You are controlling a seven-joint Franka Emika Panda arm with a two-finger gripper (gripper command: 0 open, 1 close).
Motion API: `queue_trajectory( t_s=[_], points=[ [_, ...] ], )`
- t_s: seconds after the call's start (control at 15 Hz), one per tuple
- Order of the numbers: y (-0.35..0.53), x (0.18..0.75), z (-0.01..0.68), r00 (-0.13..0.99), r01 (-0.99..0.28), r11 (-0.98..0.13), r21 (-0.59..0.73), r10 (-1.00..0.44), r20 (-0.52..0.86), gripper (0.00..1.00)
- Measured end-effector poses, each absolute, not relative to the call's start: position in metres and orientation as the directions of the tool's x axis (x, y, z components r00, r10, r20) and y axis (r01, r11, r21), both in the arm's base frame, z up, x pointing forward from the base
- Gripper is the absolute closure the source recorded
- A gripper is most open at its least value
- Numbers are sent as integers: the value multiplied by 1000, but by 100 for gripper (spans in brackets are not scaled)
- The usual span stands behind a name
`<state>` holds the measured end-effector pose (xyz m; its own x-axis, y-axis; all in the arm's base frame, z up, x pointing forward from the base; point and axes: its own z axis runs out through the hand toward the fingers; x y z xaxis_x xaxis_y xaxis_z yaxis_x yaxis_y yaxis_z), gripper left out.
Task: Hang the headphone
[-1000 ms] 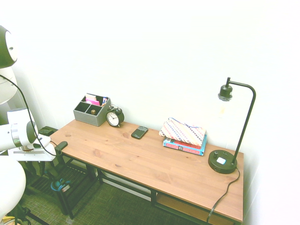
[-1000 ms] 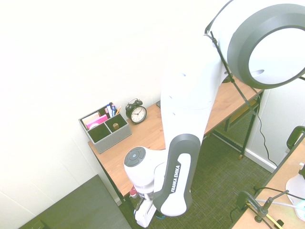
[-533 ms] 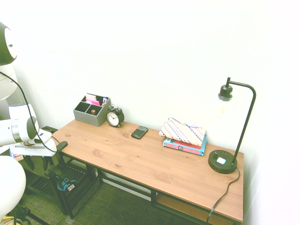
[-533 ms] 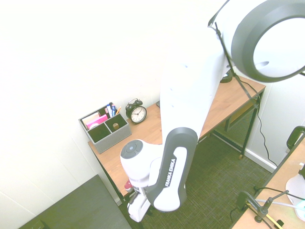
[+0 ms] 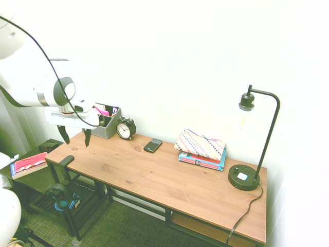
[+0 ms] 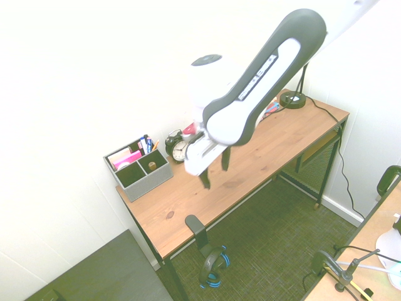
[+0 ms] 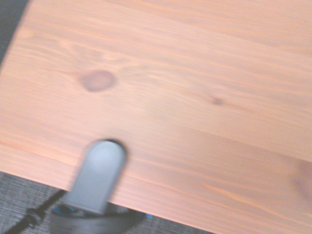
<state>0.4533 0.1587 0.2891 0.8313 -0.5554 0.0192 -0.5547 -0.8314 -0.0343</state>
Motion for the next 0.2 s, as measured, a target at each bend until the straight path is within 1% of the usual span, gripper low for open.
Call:
queue_trajectory(
  t_s=[0.2],
  points=[
    [73, 424, 311, 789, -613, -789, -40, -614, 31, 0]
  ],
)
